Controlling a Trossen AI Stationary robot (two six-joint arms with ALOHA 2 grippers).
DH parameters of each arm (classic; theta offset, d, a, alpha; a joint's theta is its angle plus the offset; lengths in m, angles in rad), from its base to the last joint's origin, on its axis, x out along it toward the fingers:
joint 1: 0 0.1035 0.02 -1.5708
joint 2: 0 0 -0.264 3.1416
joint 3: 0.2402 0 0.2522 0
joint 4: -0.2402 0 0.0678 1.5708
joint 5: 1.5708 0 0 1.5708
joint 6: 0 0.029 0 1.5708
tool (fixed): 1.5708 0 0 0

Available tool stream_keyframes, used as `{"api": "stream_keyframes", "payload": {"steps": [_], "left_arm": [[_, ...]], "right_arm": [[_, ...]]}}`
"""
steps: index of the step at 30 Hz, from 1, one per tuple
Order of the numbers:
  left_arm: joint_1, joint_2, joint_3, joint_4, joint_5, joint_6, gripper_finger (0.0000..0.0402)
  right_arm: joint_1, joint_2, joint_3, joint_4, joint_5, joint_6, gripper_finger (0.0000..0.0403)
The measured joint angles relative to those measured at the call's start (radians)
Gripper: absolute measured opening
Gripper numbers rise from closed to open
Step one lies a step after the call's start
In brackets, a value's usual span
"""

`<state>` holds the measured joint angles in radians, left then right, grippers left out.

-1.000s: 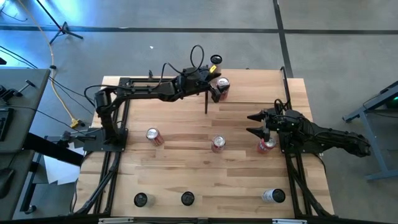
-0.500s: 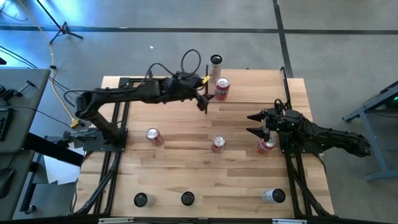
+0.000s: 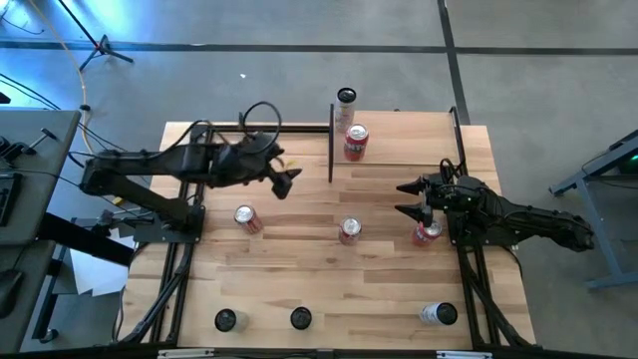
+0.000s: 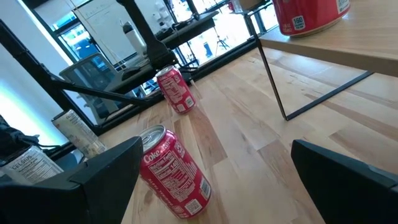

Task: Place canned beverage on shelf
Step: Put the left red soda can on the shelf

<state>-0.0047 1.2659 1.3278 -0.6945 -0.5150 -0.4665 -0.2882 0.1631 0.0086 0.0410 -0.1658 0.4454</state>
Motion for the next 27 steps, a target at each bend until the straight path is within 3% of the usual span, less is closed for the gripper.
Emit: {"api": "stream_keyframes", "payload": {"steps": [12, 15, 20, 27], "left_arm": [[-0.065, -0.035, -0.045, 0.037, -0.056, -0.028, 0.0337], [-0.079, -0.035, -0.045, 0.060, -0.055, -0.028, 0.0337], [-0.105, -0.035, -0.045, 0.072, -0.059, -0.065, 0.0337], [-0.144, -0.035, -0.045, 0.071, -0.117, -0.140, 0.0337]], "right_arm": [[0.000, 0.000, 0.000, 0.000, 0.005, 0.000, 0.0399], [0.000, 0.000, 0.000, 0.006, 0.100, 0.014, 0.0399], [0.000, 0.000, 0.000, -0.003, 0.148, 0.248, 0.0399], [0.000, 0.000, 0.000, -0.025, 0.179, 0.408, 0.0399]]}}
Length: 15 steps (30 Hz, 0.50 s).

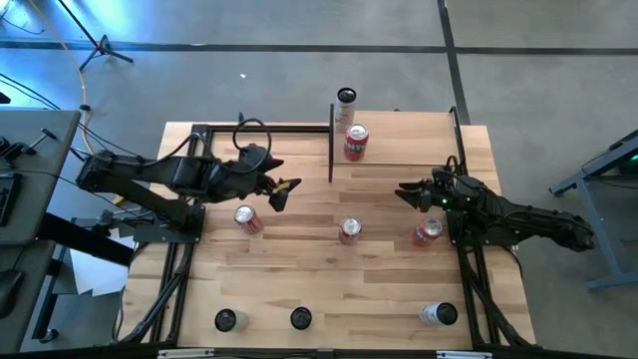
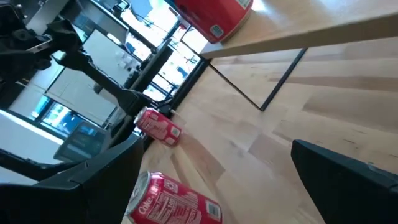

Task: Place canned beverage on shelf
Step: Put the left red soda can on the shelf

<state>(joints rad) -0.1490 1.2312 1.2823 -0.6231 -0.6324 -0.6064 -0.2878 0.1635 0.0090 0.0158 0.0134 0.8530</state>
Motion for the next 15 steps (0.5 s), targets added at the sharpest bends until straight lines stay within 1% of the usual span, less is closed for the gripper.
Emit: {"api": "stream_keyframes", "payload": {"steps": [5, 8, 11, 15], "left_arm": [[-0.004, 0.000, 0.000, 0.000, -0.046, -0.028, 0.0337], [-0.003, 0.000, 0.000, 0.000, -0.072, -0.022, 0.0337], [-0.002, 0.005, 0.000, -0.002, -0.103, 0.052, 0.0337], [0.000, 0.006, 0.001, -0.003, -0.097, 0.146, 0.0337]], "right_arm": [[0.000, 0.000, 0.000, 0.009, 0.002, -0.001, 0.0399], [0.000, 0.000, 0.000, 0.047, -0.009, 0.038, 0.0399], [0.000, 0.000, 0.000, 0.102, -0.019, 0.111, 0.0399], [0.000, 0.000, 0.000, 0.178, -0.021, 0.099, 0.0399]]}}
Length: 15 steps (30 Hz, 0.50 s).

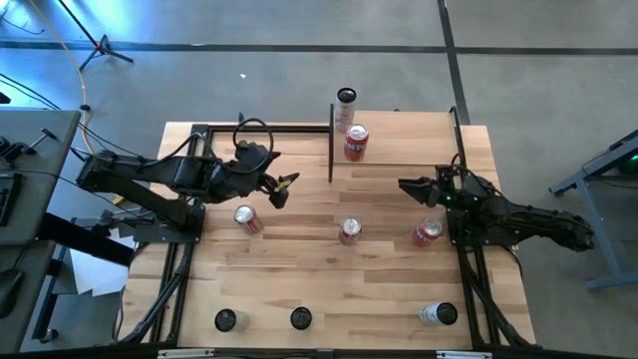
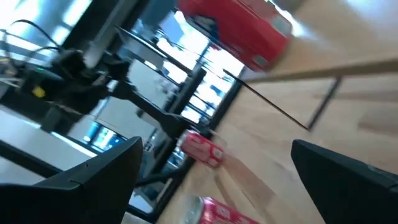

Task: Place canned beverage on shelf
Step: Put the left red soda can on the shelf

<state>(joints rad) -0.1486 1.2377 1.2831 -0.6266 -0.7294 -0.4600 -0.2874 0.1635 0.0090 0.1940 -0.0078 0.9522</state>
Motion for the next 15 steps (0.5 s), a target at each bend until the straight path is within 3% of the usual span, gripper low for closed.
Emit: {"api": "stream_keyframes", "payload": {"steps": [5, 9, 15], "left_arm": [[0.000, 0.000, 0.000, 0.000, 0.049, 0.024, 0.0337], [0.000, 0.000, 0.000, 0.000, 0.076, 0.019, 0.0337], [0.000, 0.000, 0.000, 0.000, 0.096, 0.019, 0.0337]], "right_arm": [[0.002, 0.000, 0.003, 0.085, -0.008, -0.131, 0.0399], [0.014, 0.000, 0.080, 0.063, -0.040, -0.216, 0.0399], [0.051, 0.077, 0.331, -0.315, 0.011, -0.464, 0.0399]]}}
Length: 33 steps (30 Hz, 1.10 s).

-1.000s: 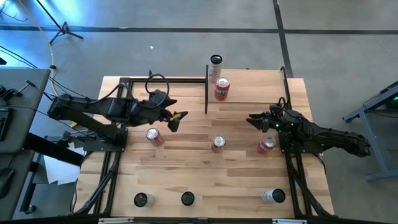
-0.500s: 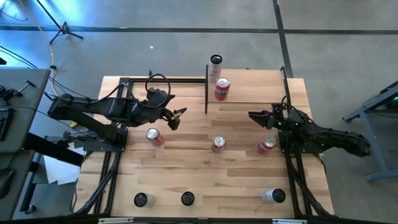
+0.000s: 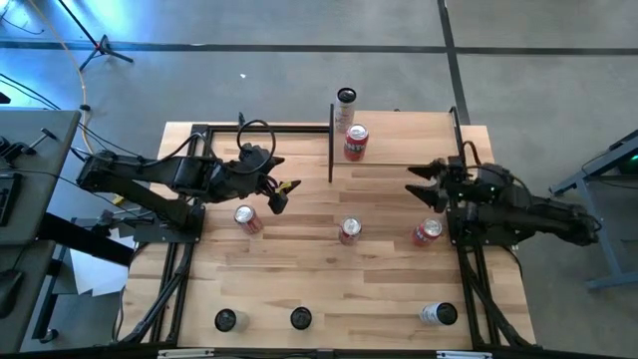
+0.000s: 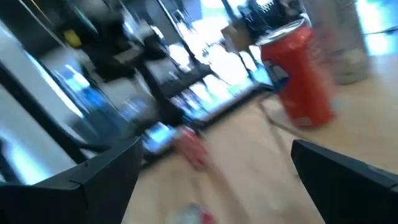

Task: Place canned beverage on shelf
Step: Put the left red soda can on the shelf

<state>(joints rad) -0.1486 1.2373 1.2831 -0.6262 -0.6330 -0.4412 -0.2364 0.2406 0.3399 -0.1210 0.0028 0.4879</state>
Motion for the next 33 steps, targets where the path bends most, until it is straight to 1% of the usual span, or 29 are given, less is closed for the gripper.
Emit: {"api": "stream_keyframes", "payload": {"steps": [1, 3, 5, 7, 9, 10, 12, 15, 17, 20, 22, 27, 31, 33], "left_arm": [[0.000, 0.000, 0.000, 0.000, 0.000, 0.000, 0.0337], [0.000, 0.000, 0.000, 0.000, 0.000, 0.000, 0.0337], [0.000, 0.000, 0.000, 0.000, 0.000, 0.000, 0.0337], [0.000, 0.000, 0.000, 0.000, 0.000, 0.000, 0.0337], [0.000, 0.000, 0.000, 0.000, 0.000, 0.000, 0.0337], [0.000, 0.000, 0.000, 0.001, 0.000, -0.001, 0.0337], [0.000, 0.000, 0.000, 0.000, 0.000, -0.001, 0.0337], [0.000, 0.000, 0.000, 0.000, 0.001, -0.001, 0.0337], [0.000, 0.000, 0.000, 0.001, 0.001, -0.001, 0.0337], [0.000, 0.000, 0.000, 0.001, 0.001, -0.001, 0.0337], [0.000, 0.000, 0.000, 0.001, 0.001, -0.001, 0.0337], [0.000, 0.000, 0.000, 0.002, 0.001, -0.001, 0.0337], [0.000, 0.000, 0.000, 0.002, 0.001, -0.001, 0.0337], [0.000, 0.000, 0.000, 0.002, 0.001, -0.001, 0.0337]], "right_arm": [[0.005, 0.029, 0.049, -0.067, 0.046, -0.038, 0.0399], [0.013, 0.099, 0.133, -0.179, 0.174, -0.087, 0.0399], [0.017, 0.177, 0.195, -0.248, 0.301, -0.124, 0.0399], [0.017, 0.253, 0.234, -0.253, 0.389, -0.192, 0.0399], [0.017, 0.331, 0.248, -0.203, 0.445, -0.235, 0.0399], [0.017, 0.372, 0.248, -0.155, 0.453, -0.238, 0.0399], [0.017, 0.445, 0.248, -0.076, 0.435, -0.212, 0.0399], [0.017, 0.541, 0.248, 0.019, 0.345, -0.130, 0.0399], [0.017, 0.595, 0.248, 0.072, 0.333, -0.123, 0.0399], [0.017, 0.658, 0.248, 0.171, 0.378, -0.218, 0.0399], [0.017, 0.695, 0.248, 0.232, 0.387, -0.273, 0.0399], [0.017, 0.802, 0.248, 0.372, 0.418, -0.299, 0.0399], [0.017, 0.886, 0.248, 0.482, 0.448, -0.402, 0.0399], [0.017, 0.927, 0.248, 0.543, 0.455, -0.419, 0.0399]]}}
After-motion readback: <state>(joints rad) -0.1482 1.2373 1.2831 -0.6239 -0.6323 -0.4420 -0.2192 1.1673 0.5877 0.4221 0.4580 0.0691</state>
